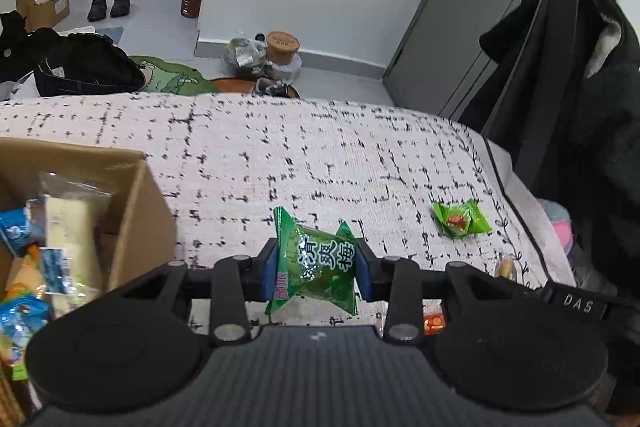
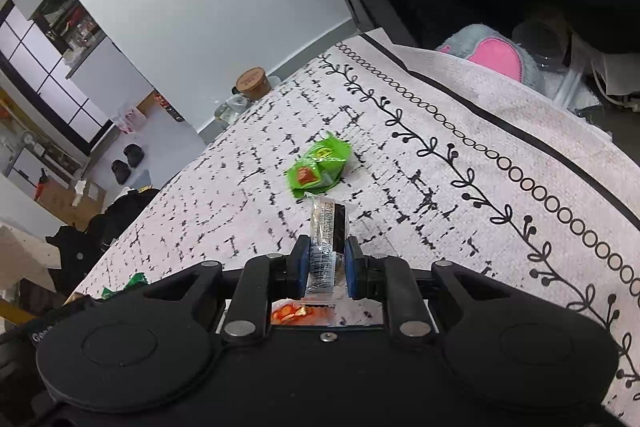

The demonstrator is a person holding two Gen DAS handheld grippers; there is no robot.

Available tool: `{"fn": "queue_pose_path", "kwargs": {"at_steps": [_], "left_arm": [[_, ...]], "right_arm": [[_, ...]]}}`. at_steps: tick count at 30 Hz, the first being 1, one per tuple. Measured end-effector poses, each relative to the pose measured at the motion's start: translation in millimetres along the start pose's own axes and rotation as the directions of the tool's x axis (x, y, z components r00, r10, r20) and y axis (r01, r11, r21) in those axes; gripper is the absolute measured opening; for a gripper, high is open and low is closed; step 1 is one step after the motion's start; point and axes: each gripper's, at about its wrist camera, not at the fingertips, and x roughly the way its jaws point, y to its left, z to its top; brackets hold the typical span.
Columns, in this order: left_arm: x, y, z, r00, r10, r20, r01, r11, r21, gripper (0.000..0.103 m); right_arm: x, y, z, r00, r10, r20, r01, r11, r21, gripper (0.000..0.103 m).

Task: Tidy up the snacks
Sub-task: 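Carry both snacks over the cardboard box and open both tools to drop them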

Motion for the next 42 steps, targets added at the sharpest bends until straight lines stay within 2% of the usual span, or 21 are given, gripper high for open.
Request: {"fn": "queue_pose_path", "kwargs": {"at_steps": [7, 23, 29, 32, 42], "left_arm": [[-21, 8, 1, 1.0, -0.008, 0.02, 0.008, 1.0, 0.005, 0.037], [-81, 29, 4, 0.995, -0.005, 0.095, 0.004, 1.0, 0.01, 0.037], [-103, 51, 7, 0.991, 0.037, 0.126, -0.037, 0.999, -0.001, 0.038], [-114, 69, 9, 0.993, 0.033, 0.116, -0.031, 0.999, -0.025, 0.038], [-145, 121, 14, 0.984, 0.11, 0.141, -0.104, 0.993, -0.054, 0.038]], "right_arm": [[-14, 15, -5, 1.0, 0.029, 0.011, -0.029, 1.0, -0.004, 0.018], [-40, 81, -30, 0.989, 0.148, 0.004, -0.146, 0.984, -0.101, 0.018], [-48, 105, -38, 0.982, 0.187, -0.008, -0.186, 0.971, -0.148, 0.018], [-50, 116, -42, 0.979, 0.203, -0.012, -0.202, 0.965, -0.168, 0.018], [-55, 147, -57, 0.968, 0.25, -0.031, -0.251, 0.943, -0.218, 0.018]]}}
